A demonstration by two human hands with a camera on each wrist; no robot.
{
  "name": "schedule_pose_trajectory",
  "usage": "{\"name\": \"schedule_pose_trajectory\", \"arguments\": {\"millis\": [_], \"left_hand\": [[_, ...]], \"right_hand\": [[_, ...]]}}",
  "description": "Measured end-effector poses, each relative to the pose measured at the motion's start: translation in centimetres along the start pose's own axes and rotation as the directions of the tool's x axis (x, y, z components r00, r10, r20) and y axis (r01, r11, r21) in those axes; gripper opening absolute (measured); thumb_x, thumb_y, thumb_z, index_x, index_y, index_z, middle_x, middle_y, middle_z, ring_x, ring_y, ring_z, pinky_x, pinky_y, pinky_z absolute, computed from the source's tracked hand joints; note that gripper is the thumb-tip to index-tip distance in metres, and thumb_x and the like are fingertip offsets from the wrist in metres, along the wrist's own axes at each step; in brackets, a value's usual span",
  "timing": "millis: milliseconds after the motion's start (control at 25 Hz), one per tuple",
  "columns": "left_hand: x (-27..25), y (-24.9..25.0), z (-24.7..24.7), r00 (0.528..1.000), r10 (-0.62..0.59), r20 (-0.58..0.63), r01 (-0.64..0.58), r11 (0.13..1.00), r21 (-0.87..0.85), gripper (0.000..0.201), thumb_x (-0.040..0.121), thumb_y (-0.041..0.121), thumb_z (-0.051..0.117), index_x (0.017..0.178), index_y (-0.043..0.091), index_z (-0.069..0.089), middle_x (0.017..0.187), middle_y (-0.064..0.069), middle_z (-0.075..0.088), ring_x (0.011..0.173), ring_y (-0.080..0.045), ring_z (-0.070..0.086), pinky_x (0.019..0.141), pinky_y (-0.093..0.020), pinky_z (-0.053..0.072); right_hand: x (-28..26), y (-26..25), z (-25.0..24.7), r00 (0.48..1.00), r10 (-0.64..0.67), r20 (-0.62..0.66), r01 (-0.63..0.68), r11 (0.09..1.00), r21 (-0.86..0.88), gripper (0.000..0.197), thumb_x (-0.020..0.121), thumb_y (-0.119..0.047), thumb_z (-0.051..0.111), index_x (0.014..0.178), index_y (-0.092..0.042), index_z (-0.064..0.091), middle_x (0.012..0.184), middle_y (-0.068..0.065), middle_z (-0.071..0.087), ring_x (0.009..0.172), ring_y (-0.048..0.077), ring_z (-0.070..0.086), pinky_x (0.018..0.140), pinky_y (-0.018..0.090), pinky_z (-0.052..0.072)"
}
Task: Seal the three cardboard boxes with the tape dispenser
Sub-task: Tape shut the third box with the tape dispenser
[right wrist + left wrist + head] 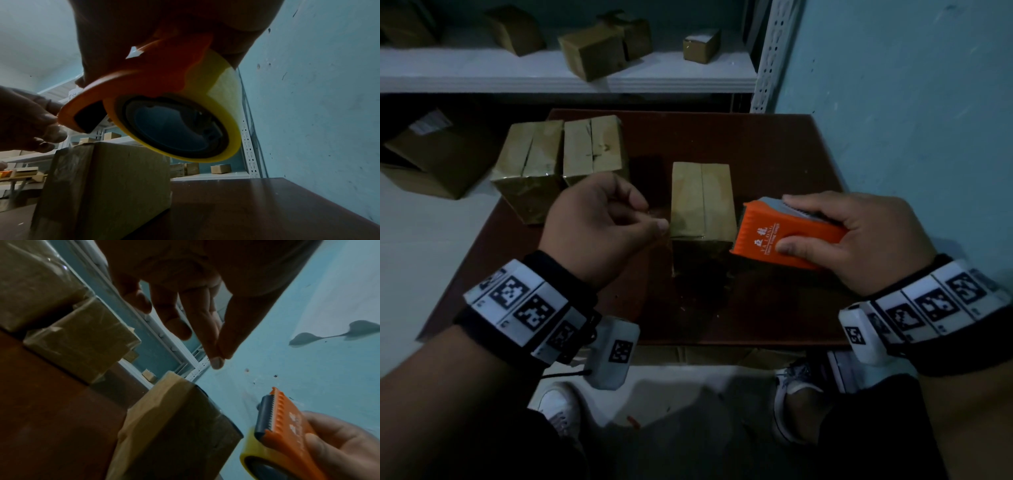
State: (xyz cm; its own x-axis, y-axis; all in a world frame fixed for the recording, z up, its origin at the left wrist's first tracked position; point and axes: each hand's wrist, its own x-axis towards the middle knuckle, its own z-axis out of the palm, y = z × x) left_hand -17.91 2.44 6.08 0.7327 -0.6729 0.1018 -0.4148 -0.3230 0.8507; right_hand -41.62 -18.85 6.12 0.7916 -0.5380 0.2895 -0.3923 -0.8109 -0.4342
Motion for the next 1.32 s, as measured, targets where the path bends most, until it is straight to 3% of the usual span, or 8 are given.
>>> {"name": "schedule_pose_trajectory", "arguments": {"millis": [120,280,600,800,960,1080,1160,1320], "left_hand": [[-0.5,0.1,0.2,0.997,-0.055,0.058,0.055,0.998,-0.009,0.043,0.068,0.023,0.095,0.097,0.018,0.064,0.077,0.01,0.079,0.073,-0.002,0.076,0.066,-0.024,0.056],[0.1,-0.5,0.7,0.993,-0.116,0.039,0.112,0.99,0.09,0.043,0.066,0.03,0.096,0.094,0.022,0.064,0.076,0.013,0.077,0.071,0.002,0.073,0.06,-0.021,0.055],[0.8,-0.6,1.9,0.996,-0.094,-0.003,0.091,0.958,0.271,0.039,0.07,0.047,0.093,0.089,0.029,0.063,0.079,0.011,0.072,0.077,-0.005,0.07,0.066,-0.034,0.061],[1.8,-0.7,1.4,0.995,-0.093,0.047,0.068,0.92,0.387,0.06,0.073,0.055,0.088,0.119,0.024,0.065,0.084,0.014,0.075,0.084,-0.002,0.069,0.078,-0.034,0.059],[3.2,-1.4,0.2,0.988,-0.14,0.065,0.102,0.91,0.402,0.097,0.058,0.069,0.089,0.138,0.022,0.057,0.118,0.007,0.074,0.108,-0.014,0.069,0.093,-0.045,0.059],[3.8,-0.6,0.3,0.986,0.105,0.133,-0.151,0.902,0.405,0.105,0.058,0.068,0.086,0.148,0.027,0.051,0.149,0.003,0.057,0.135,-0.02,0.055,0.107,-0.048,0.051],[4.5,0.1,1.2,0.913,0.298,0.278,-0.394,0.823,0.409,0.107,0.059,0.073,0.077,0.151,0.025,0.051,0.162,0.0,0.045,0.151,-0.022,0.038,0.119,-0.054,0.039],[6.2,0.0,3.4,0.812,0.312,0.493,-0.505,0.798,0.328,0.117,0.057,0.084,0.066,0.156,0.024,0.046,0.17,0.003,0.03,0.16,-0.016,0.013,0.13,-0.055,0.018]], "right_hand": [[-0.2,-0.1,0.6,0.999,0.001,0.032,-0.001,1.0,-0.009,0.072,0.077,-0.084,0.064,0.135,-0.041,0.068,0.123,-0.011,0.074,0.104,0.008,0.068,0.092,0.031,0.053],[0.0,-0.2,0.9,0.998,0.017,0.068,-0.013,0.999,-0.05,0.075,0.077,-0.087,0.06,0.137,-0.042,0.066,0.126,-0.011,0.073,0.107,0.01,0.068,0.094,0.031,0.052],[0.2,-0.1,1.5,0.997,0.04,0.062,-0.035,0.996,-0.081,0.075,0.078,-0.084,0.063,0.138,-0.04,0.065,0.129,-0.006,0.072,0.11,0.017,0.069,0.097,0.037,0.054],[0.4,-0.3,2.1,0.998,0.012,0.056,-0.008,0.997,-0.078,0.074,0.08,-0.084,0.062,0.139,-0.039,0.065,0.131,-0.006,0.071,0.113,0.015,0.068,0.098,0.038,0.055],[0.6,0.1,2.3,1.0,0.012,0.029,-0.009,0.995,-0.098,0.076,0.077,-0.085,0.056,0.138,-0.04,0.066,0.129,-0.007,0.073,0.111,0.015,0.069,0.096,0.036,0.055],[0.7,0.4,2.3,0.999,0.023,0.045,-0.018,0.994,-0.107,0.078,0.077,-0.087,0.054,0.139,-0.04,0.065,0.128,-0.007,0.073,0.11,0.015,0.069,0.096,0.038,0.056],[0.8,0.6,2.3,0.998,0.023,0.055,-0.017,0.994,-0.107,0.079,0.077,-0.087,0.053,0.139,-0.039,0.065,0.13,-0.007,0.072,0.111,0.015,0.069,0.097,0.039,0.056],[0.7,0.6,2.1,0.998,0.015,0.058,-0.01,0.997,-0.08,0.076,0.078,-0.084,0.055,0.139,-0.039,0.065,0.132,-0.009,0.071,0.113,0.012,0.067,0.098,0.034,0.052]]}}
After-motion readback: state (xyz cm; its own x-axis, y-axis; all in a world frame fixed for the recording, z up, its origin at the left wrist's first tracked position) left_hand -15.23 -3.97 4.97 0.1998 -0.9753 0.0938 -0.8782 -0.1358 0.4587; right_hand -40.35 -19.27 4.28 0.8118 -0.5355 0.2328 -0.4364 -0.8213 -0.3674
